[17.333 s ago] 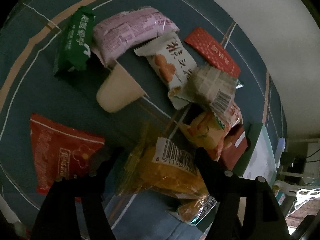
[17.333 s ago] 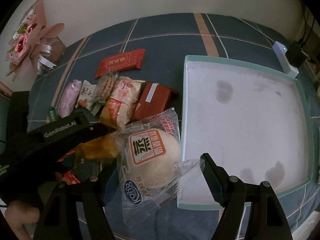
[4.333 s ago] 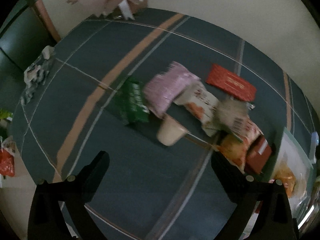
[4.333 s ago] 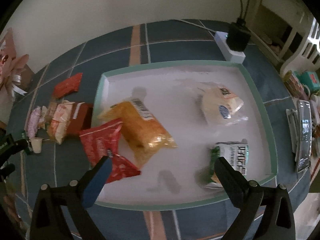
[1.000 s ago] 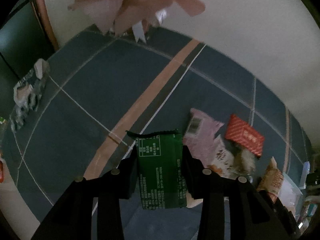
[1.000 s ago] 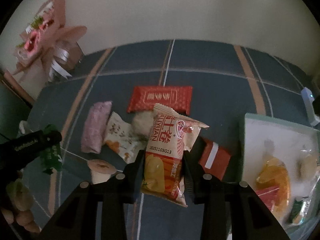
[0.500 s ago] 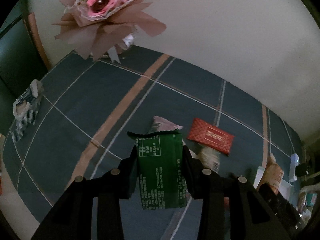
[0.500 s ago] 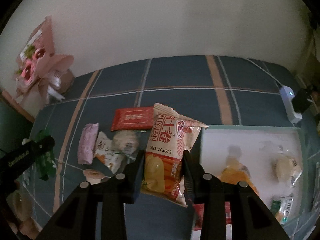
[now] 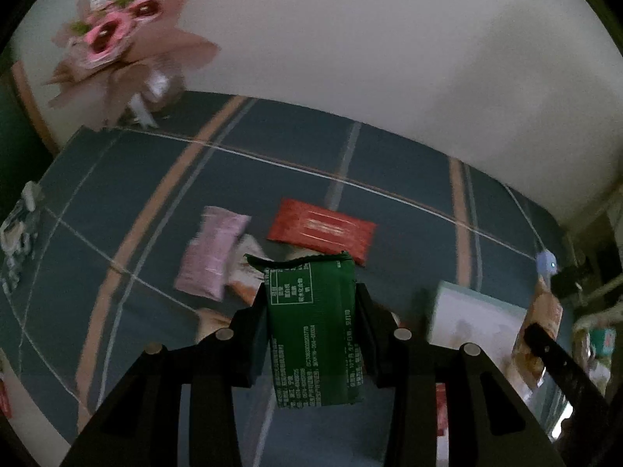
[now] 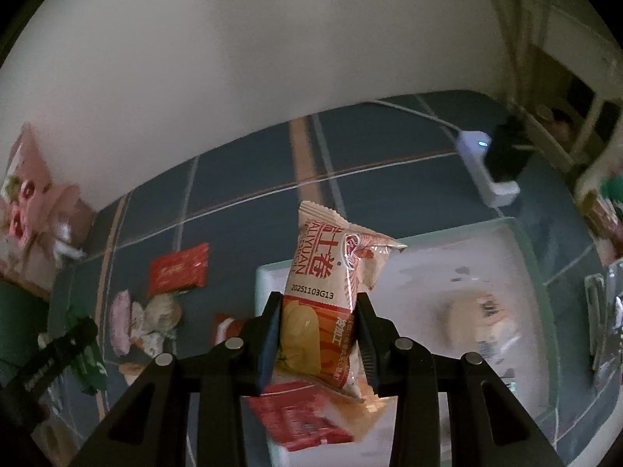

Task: Organize snacks
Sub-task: 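Carry the green box and cream bread bag into the tray and open both tools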

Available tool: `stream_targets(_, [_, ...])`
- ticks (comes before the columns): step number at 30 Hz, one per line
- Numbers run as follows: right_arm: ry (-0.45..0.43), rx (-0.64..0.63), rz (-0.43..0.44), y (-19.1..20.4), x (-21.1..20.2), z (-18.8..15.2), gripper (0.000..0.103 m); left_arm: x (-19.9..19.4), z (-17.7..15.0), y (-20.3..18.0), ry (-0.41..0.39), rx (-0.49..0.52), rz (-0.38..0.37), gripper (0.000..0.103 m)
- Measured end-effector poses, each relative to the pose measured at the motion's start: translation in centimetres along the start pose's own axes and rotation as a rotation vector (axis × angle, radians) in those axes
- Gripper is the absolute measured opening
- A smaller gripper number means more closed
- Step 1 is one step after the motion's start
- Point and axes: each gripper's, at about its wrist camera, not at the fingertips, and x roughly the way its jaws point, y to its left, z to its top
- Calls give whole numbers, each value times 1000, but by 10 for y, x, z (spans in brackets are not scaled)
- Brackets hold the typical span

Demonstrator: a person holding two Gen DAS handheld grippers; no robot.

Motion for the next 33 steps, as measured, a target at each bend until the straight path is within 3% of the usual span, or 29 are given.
stream_targets(19, [-32, 135, -62, -99, -16, 11, 39, 8, -52, -146, 32, 330, -106, 42])
stream_targets(26, [-5, 132, -44, -100, -2, 10, 39, 30, -51, -166, 31, 333, -135, 42])
stream_targets(33, [25, 98, -37, -86, 18, 9, 39, 47, -42, -163, 23, 292, -151, 42])
